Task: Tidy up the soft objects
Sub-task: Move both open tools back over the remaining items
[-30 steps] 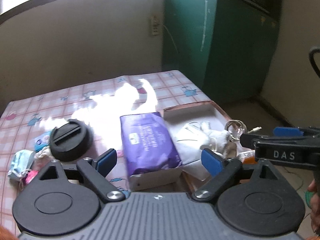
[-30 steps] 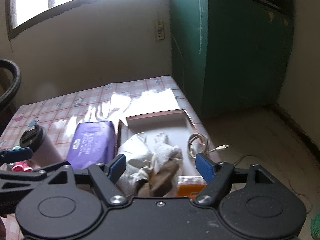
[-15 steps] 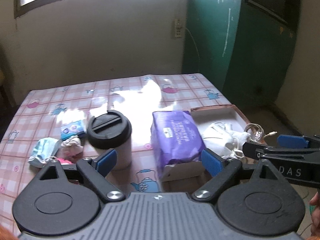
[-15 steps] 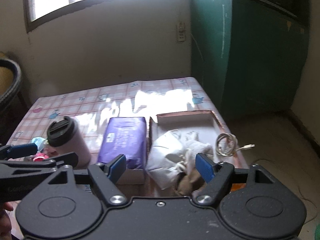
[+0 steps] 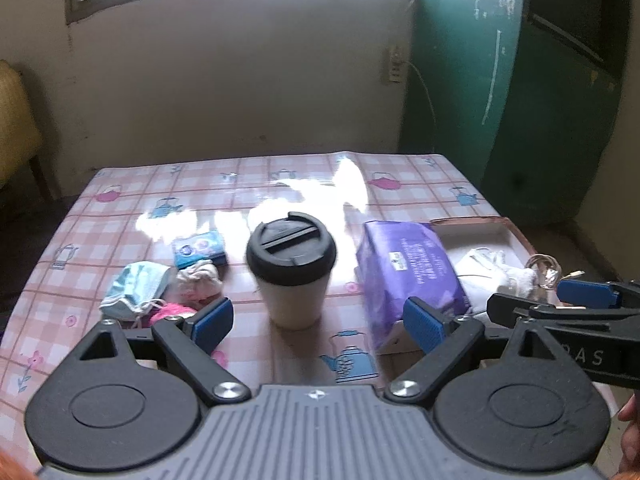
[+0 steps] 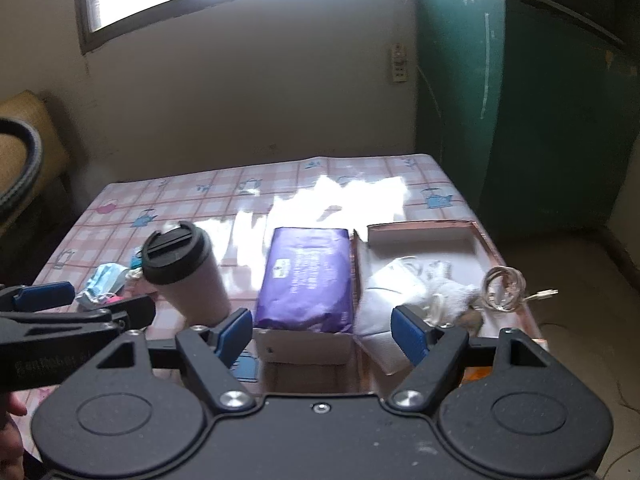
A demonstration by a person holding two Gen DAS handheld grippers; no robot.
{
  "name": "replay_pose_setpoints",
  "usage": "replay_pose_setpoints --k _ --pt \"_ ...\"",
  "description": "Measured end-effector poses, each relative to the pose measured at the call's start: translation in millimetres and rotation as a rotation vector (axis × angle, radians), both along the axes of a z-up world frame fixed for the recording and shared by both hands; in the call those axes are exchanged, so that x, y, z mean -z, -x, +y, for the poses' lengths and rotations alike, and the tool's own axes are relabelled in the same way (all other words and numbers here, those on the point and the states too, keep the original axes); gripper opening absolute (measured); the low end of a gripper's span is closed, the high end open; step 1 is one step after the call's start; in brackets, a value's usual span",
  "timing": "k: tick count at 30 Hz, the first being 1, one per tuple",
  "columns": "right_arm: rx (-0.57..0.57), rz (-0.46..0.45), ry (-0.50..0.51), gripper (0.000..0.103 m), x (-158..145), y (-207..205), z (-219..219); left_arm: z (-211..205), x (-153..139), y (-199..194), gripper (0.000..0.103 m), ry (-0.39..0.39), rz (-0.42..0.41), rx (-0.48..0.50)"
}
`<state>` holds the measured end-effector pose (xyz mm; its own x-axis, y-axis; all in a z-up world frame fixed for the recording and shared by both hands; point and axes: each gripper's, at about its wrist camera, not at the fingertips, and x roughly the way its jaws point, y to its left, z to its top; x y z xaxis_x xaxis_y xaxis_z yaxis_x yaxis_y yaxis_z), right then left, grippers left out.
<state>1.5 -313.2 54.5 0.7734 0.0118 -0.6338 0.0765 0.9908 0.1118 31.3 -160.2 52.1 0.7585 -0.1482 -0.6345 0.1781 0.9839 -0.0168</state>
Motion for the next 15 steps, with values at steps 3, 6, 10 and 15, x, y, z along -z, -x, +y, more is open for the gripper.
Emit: replay_pose_setpoints --k 3,6,10,15 --pt "-0.016 0.0 -0.002 0.09 1 -3 11 9 1 2 0.095 -0.003 0.001 -0.018" --pt "-0.033 0.004 -0.011 0.09 3 -6 23 21 2 2 0.095 -0.003 0.004 -0.038" --pt "-0.057 0.012 -0.014 0.09 7 -13 38 37 5 2 0.095 -0.008 0.011 -0.064" --pt "-0.09 0.013 -0.021 0.09 9 -19 57 58 8 1 0.095 -0.015 0.021 -0.088"
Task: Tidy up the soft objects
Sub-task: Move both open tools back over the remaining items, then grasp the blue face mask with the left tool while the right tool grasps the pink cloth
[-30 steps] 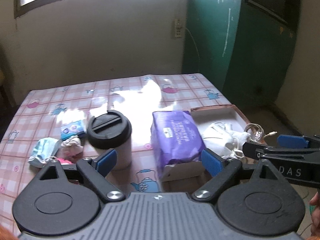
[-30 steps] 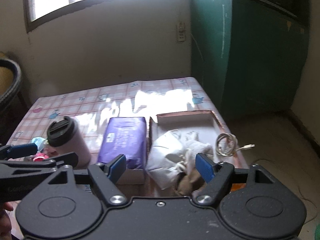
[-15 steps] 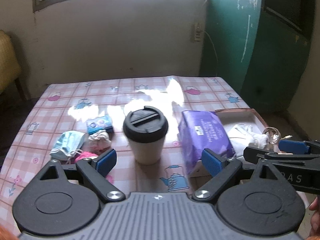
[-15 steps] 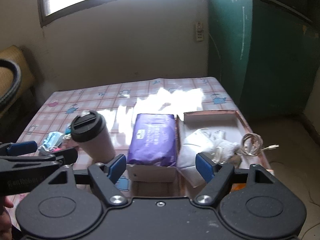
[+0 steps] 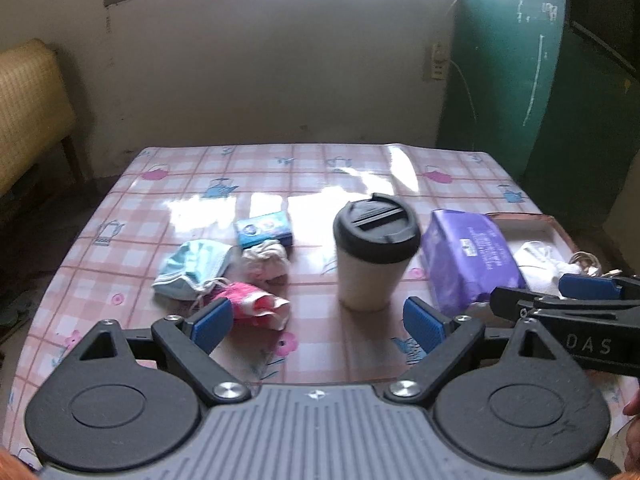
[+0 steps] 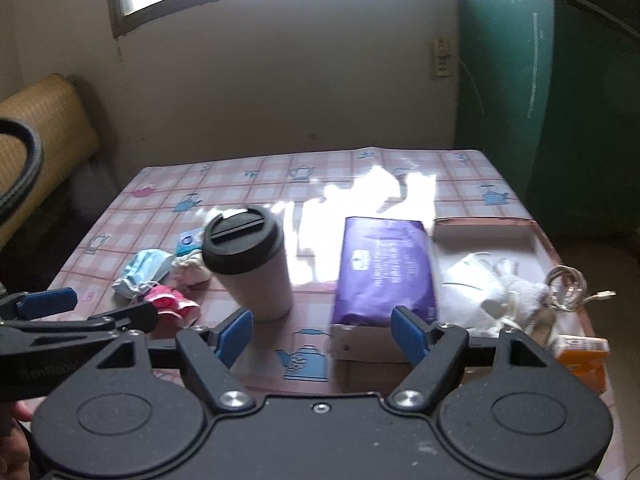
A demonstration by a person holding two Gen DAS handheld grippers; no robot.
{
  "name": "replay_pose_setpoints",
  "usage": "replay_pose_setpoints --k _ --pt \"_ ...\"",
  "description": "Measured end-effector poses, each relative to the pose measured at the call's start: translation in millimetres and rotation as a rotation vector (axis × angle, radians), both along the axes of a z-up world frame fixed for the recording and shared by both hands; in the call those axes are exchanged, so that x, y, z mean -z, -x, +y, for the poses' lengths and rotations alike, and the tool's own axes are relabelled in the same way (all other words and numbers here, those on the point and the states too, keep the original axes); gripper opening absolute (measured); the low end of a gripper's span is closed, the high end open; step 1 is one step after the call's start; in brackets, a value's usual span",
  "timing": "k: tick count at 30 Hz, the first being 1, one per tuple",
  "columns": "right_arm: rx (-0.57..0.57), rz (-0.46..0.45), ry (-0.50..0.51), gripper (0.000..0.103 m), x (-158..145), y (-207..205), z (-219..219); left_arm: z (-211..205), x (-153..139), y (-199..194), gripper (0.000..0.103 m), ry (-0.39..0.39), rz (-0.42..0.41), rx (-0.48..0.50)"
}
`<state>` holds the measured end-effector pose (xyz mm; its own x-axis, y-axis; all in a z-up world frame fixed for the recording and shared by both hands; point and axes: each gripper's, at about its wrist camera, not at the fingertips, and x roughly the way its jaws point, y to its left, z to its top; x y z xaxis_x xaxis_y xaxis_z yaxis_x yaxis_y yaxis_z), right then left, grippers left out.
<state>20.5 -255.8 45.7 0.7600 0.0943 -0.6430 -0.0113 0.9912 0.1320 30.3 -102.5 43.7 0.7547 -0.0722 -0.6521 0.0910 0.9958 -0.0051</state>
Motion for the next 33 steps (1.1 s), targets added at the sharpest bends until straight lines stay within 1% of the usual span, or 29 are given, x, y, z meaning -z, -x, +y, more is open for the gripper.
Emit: replay_pose_setpoints --k 23,33 --pt "-0.146 0.03 0.005 0.09 14 -28 90 83 17 -3 0.095 -0.008 0.036 -0.135" --pt "-0.2 0.053 0.001 0.09 30 -42 123 116 35 -8 0.095 0.022 0.072 -0.175"
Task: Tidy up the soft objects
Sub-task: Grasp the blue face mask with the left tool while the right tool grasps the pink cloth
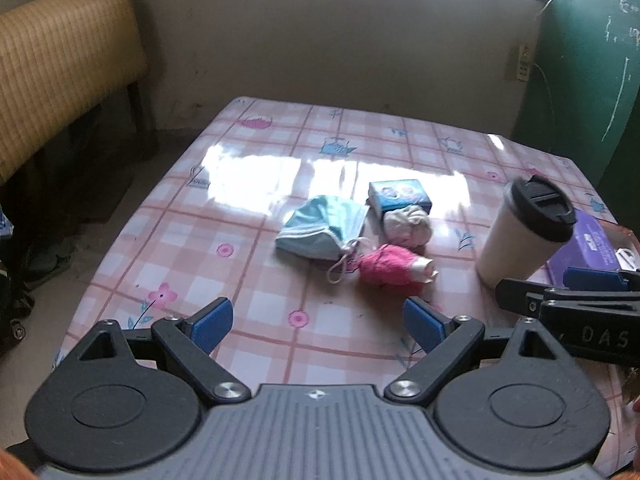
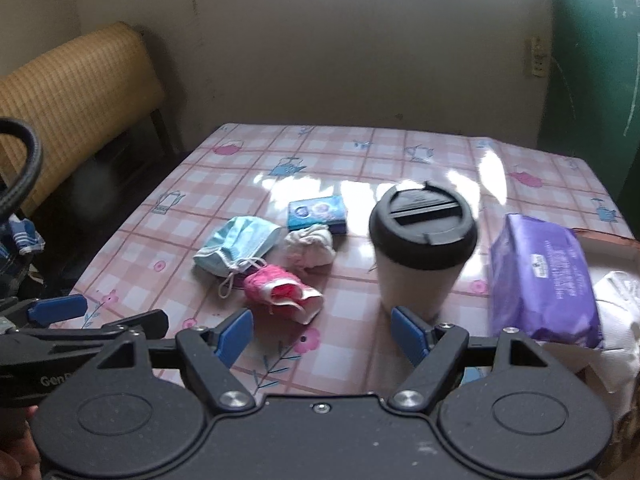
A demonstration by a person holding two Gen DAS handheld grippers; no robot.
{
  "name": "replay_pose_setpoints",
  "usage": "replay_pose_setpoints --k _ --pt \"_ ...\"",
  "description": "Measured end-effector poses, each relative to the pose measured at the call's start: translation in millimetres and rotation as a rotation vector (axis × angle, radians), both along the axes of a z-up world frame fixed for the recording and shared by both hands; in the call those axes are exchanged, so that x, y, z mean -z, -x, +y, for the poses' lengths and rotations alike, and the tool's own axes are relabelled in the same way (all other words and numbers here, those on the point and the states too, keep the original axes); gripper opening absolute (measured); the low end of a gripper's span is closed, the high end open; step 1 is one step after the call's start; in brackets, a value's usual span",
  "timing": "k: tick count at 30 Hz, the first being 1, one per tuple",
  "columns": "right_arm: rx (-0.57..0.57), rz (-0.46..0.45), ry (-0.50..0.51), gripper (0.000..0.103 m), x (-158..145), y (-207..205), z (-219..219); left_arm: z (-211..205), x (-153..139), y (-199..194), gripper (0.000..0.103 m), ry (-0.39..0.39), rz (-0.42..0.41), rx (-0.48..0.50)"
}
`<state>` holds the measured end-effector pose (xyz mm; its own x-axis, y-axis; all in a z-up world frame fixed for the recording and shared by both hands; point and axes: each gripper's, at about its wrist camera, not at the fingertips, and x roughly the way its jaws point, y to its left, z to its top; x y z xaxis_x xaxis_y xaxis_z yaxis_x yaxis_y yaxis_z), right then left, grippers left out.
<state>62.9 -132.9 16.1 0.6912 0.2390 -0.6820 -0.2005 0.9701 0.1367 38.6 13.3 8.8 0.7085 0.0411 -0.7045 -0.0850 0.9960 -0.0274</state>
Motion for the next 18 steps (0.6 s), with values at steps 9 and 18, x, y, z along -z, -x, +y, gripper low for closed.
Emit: replay_pose_setpoints --k 9,18 --pt "-0.049 0.012 -0.004 0.09 20 -15 20 25 16 -16 0.095 0.024 0.005 -0.019" --pt "-0.074 0.014 -0.03 0.09 35 -34 29 37 30 -76 0.103 -0.009 -0.013 0.026"
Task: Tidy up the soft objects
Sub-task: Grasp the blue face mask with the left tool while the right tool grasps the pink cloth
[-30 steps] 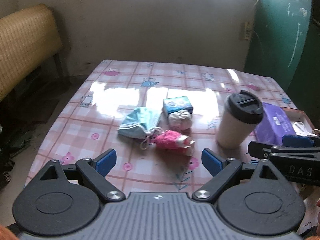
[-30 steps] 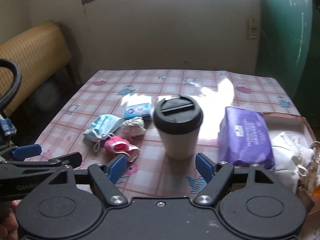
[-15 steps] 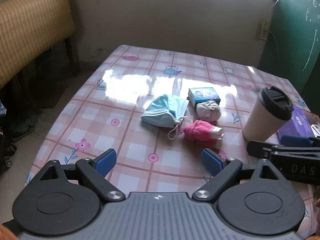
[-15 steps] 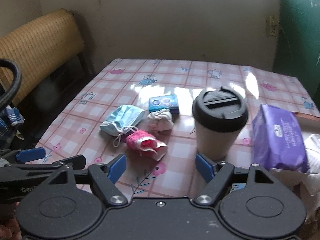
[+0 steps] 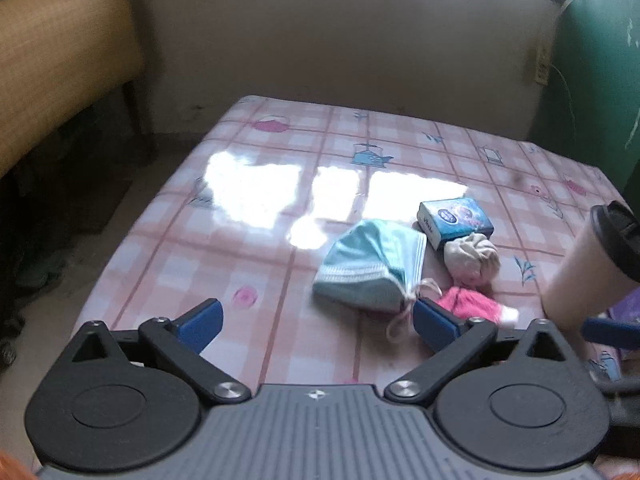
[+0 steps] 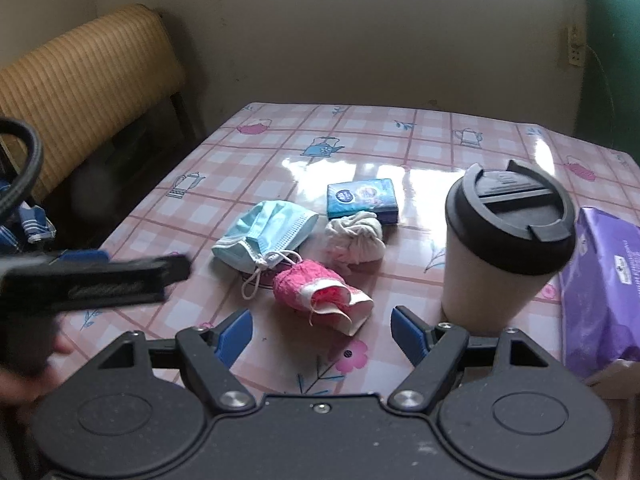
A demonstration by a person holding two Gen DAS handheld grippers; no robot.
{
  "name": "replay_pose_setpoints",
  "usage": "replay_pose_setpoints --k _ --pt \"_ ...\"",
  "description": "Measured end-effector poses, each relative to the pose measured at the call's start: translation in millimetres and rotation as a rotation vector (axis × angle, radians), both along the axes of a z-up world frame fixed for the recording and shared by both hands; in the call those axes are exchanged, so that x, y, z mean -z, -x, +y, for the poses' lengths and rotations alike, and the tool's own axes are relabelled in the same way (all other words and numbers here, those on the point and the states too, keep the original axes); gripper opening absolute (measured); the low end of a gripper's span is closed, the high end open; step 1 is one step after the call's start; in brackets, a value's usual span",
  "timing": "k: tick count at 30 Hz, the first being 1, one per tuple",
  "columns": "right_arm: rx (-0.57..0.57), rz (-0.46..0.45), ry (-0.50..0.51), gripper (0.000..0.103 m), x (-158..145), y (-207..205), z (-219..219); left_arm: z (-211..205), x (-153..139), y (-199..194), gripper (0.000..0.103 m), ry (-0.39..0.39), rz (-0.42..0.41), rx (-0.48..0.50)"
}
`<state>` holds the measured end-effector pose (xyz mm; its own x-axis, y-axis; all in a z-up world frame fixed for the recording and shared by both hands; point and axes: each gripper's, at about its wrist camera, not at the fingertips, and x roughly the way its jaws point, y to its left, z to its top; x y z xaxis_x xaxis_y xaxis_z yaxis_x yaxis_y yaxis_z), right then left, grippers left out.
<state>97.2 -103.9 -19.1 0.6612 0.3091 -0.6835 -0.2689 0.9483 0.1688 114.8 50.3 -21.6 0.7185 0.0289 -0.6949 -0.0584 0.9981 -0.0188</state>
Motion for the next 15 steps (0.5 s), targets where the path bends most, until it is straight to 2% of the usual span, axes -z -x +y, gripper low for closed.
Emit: replay_pose_setpoints --k 5,8,12,13,14,15 --pt "-0.009 -0.016 -0.012 0.09 2 -6 -1 -9 14 -44 0.103 -0.026 0.014 0.04" --pt "-0.02 -0.02 -0.015 0.09 4 -11 -1 -10 20 -65 0.103 -0.002 0.022 0.045" --pt "-0.025 -0.014 -0.012 0.091 11 -22 2 -18 41 -83 0.103 -0.022 0.076 0.067" --pt "-0.029 -0.015 -0.015 0.091 12 -23 3 -18 45 -83 0.101 -0.019 0.078 0.077" --pt "-0.034 -0.017 -0.02 0.091 14 -25 4 -18 48 -83 0.088 -0.01 0.081 0.089" --pt "-0.038 -0.017 -0.021 0.091 15 -28 5 -17 50 -82 0.084 0.0 0.077 0.097"
